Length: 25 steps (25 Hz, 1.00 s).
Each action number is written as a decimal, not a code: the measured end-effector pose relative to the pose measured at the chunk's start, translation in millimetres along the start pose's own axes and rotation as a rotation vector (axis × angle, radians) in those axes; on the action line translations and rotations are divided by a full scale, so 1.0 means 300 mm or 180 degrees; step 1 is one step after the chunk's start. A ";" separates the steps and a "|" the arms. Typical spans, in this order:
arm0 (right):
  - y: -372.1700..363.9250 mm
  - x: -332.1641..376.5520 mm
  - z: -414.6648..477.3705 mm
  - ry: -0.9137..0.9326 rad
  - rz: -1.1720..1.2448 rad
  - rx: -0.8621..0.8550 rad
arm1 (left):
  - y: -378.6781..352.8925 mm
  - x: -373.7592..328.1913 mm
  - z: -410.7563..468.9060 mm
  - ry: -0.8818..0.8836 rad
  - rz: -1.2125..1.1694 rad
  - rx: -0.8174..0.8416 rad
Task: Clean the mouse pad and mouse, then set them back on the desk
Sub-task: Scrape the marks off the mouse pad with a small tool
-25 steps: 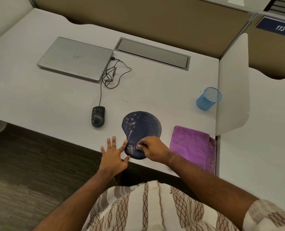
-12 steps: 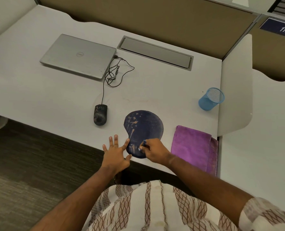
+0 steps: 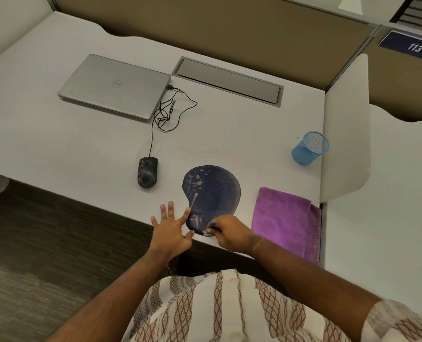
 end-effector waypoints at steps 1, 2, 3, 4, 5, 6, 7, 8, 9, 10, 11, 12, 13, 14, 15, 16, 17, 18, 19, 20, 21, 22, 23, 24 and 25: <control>0.010 -0.024 -0.011 -0.0062 -0.0146 0.0089 | 0.001 0.000 0.001 -0.0002 -0.0007 0.0006; 0.029 -0.045 -0.022 -0.0124 -0.0232 0.0141 | 0.001 0.000 0.001 -0.0006 -0.0022 0.0006; 0.052 -0.056 -0.033 -0.0155 -0.0204 0.0116 | 0.001 -0.001 0.001 -0.0013 -0.0034 0.0003; 0.075 -0.050 -0.037 -0.0143 -0.0068 0.0003 | 0.001 -0.001 0.001 -0.0020 -0.0036 -0.0001; 0.096 -0.033 -0.033 -0.0098 0.0142 -0.0201 | 0.001 -0.001 0.002 -0.0020 -0.0028 -0.0006; 0.112 -0.009 -0.021 -0.0030 0.0345 -0.0435 | 0.000 -0.001 0.002 -0.0019 -0.0020 -0.0011; 0.116 0.012 -0.005 0.0031 0.0489 -0.0603 | -0.001 -0.001 0.003 -0.0016 -0.0019 -0.0013; 0.108 0.027 0.011 0.0067 0.0542 -0.0660 | 0.000 -0.001 0.002 -0.0010 -0.0022 -0.0016; 0.090 0.029 0.023 0.0058 0.0519 -0.0614 | 0.000 -0.001 0.002 -0.0005 -0.0020 -0.0021; 0.072 0.020 0.029 0.0004 0.0450 -0.0528 | 0.002 0.000 0.001 -0.0003 -0.0014 -0.0023; 0.059 -0.001 0.027 -0.0087 0.0386 -0.0466 | 0.002 0.000 0.000 -0.0002 -0.0010 -0.0018; 0.057 -0.027 0.020 -0.0191 0.0355 -0.0445 | 0.004 0.000 -0.001 -0.0003 -0.0005 -0.0010; 0.065 -0.048 0.010 -0.0269 0.0327 -0.0450 | 0.004 0.000 -0.001 -0.0002 -0.0001 -0.0008; 0.076 -0.060 0.004 -0.0309 0.0259 -0.0434 | 0.005 0.001 -0.001 0.0002 0.0002 -0.0007; 0.084 -0.066 0.003 -0.0331 0.0168 -0.0374 | 0.006 0.001 -0.002 0.0003 0.0002 -0.0004; 0.091 -0.064 0.008 -0.0346 0.0079 -0.0287 | 0.006 0.000 -0.004 0.0002 0.0002 0.0001; 0.097 -0.053 0.020 -0.0344 0.0008 -0.0216 | 0.007 -0.001 -0.003 0.0003 0.0004 -0.0001; 0.101 -0.035 0.037 -0.0314 -0.0019 -0.0201 | 0.008 -0.001 -0.004 0.0005 0.0005 -0.0002; 0.106 -0.016 0.054 -0.0262 0.0018 -0.0257 | 0.009 -0.001 -0.003 0.0005 0.0001 -0.0004; 0.109 0.000 0.070 -0.0210 0.0087 -0.0351 | 0.010 -0.002 -0.002 0.0004 -0.0007 -0.0007; 0.107 0.008 0.082 -0.0176 0.0135 -0.0431 | 0.009 -0.002 -0.001 0.0005 -0.0013 -0.0005; 0.101 0.009 0.086 -0.0166 0.0133 -0.0449 | 0.009 -0.002 -0.002 0.0008 -0.0013 -0.0002; 0.094 -0.001 0.083 -0.0170 0.0086 -0.0423 | 0.007 -0.001 -0.002 0.0014 -0.0008 -0.0002; 0.091 -0.020 0.073 -0.0186 0.0032 -0.0398 | 0.006 0.000 -0.002 0.0014 0.0001 -0.0001; 0.096 -0.048 0.056 -0.0246 0.0008 -0.0373 | 0.006 0.001 -0.002 0.0011 0.0008 -0.0002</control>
Point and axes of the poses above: each hand's wrist, its own z-axis towards the middle knuckle, its own y-axis out of the back of the hand, x = y × z, the point moved 5 cm from there along z, towards the middle knuckle, and after that the axes turned 8 degrees about z, right-handed, at the moved point
